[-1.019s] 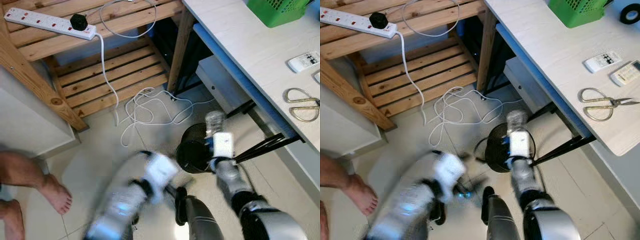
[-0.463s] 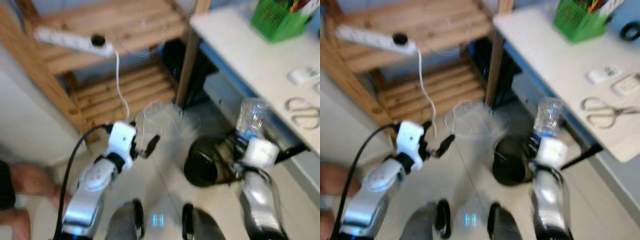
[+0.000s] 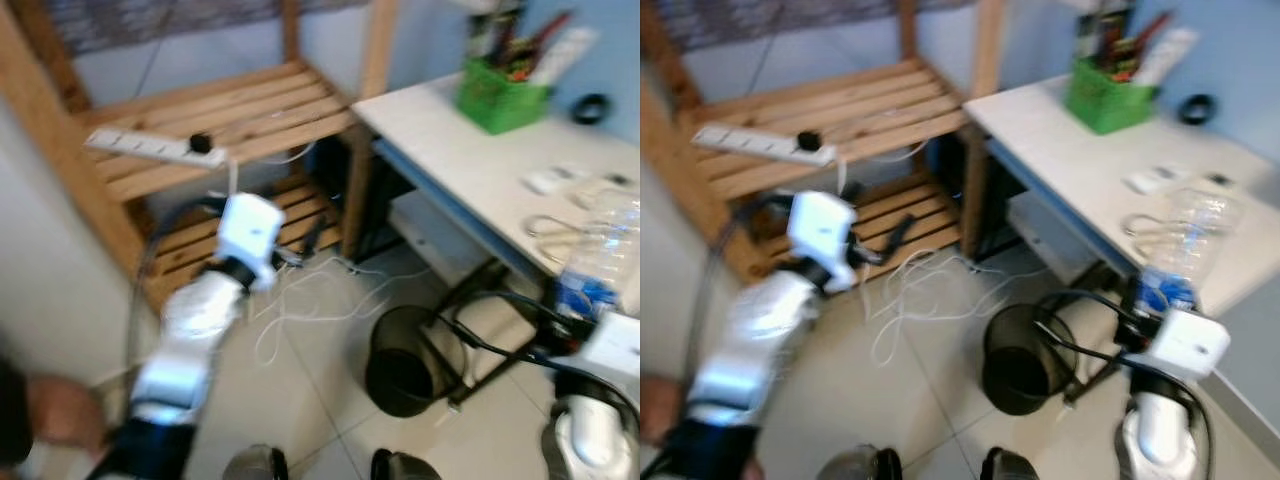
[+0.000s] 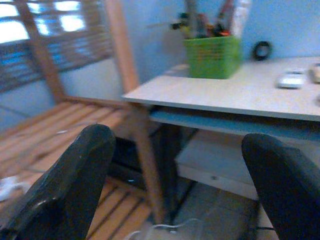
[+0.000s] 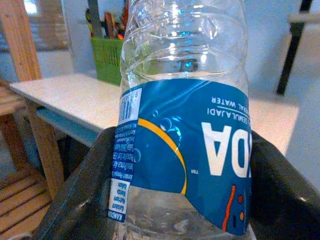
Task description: Clean up the room
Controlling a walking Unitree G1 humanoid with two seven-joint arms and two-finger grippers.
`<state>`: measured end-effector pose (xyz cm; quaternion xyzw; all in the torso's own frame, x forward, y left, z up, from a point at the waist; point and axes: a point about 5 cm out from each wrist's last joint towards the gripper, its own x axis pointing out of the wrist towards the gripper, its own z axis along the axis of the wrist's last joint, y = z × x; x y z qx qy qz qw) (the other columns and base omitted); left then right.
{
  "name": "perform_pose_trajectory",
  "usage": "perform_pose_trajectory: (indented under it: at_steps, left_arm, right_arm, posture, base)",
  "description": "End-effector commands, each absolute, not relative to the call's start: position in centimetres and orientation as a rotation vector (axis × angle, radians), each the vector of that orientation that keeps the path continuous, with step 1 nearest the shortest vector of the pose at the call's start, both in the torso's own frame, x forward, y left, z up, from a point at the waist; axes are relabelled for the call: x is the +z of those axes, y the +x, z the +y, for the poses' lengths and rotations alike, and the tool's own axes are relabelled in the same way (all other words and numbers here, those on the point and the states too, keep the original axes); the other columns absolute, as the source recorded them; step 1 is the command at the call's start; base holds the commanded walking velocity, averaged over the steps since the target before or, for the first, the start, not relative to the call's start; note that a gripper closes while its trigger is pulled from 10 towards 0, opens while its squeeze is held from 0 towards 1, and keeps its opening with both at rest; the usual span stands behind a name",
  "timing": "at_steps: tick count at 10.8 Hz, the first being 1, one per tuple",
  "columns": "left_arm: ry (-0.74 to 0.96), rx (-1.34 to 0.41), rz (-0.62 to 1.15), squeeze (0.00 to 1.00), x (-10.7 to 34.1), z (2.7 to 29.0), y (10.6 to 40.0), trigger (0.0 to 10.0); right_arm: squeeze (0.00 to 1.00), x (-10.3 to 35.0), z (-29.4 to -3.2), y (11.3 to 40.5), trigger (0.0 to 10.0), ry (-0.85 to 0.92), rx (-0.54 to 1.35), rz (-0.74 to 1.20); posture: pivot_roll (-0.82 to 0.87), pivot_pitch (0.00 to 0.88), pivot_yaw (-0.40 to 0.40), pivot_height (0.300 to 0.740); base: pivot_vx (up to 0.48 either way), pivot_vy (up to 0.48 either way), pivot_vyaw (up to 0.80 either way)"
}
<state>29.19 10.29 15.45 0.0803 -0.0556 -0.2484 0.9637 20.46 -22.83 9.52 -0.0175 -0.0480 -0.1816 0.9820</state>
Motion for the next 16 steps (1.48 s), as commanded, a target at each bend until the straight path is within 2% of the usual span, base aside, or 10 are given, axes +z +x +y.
perform_pose_trajectory:
  at_steps: [1, 4, 11, 16]
  left_arm:
    - [0.18, -0.519, -0.108, 0.0, 15.4, 9.7, 29.5, 10.0]
    - [0.087, -0.422, -0.007, 0.0, 13.6, 10.4, 31.0, 10.0]
    - [0.083, -0.424, -0.012, 0.0, 13.2, 10.4, 31.3, 10.0]
    - [0.101, -0.467, -0.022, 0.0, 13.1, 9.7, 30.8, 10.0]
  right_arm:
    - [0.0, 10.3, -21.7, 21.2, 10.0, -0.031, -0.32, -0.113]
    - [0.0, 8.8, -21.5, 21.8, 10.0, -0.029, -0.292, -0.01]
    - [0.0, 7.8, -20.6, 22.1, 10.0, -0.045, -0.235, 0.055]
    - [0.0, 7.2, -19.9, 21.6, 10.0, -0.037, -0.177, 0.081]
  posture:
    - [-0.01, 0.001, 0.06, 0.736]
    - [-0.02, 0.015, 0.076, 0.736]
    - [-0.01, 0.036, 0.069, 0.736]
    - [0.0, 0.043, 0.058, 0.736]
  base:
    - [0.0, 0.0, 0.0]
    - [0.184, -0.369, 0.0]
    - [0.3, -0.369, 0.0]
    - [0.0, 0.0, 0.0]
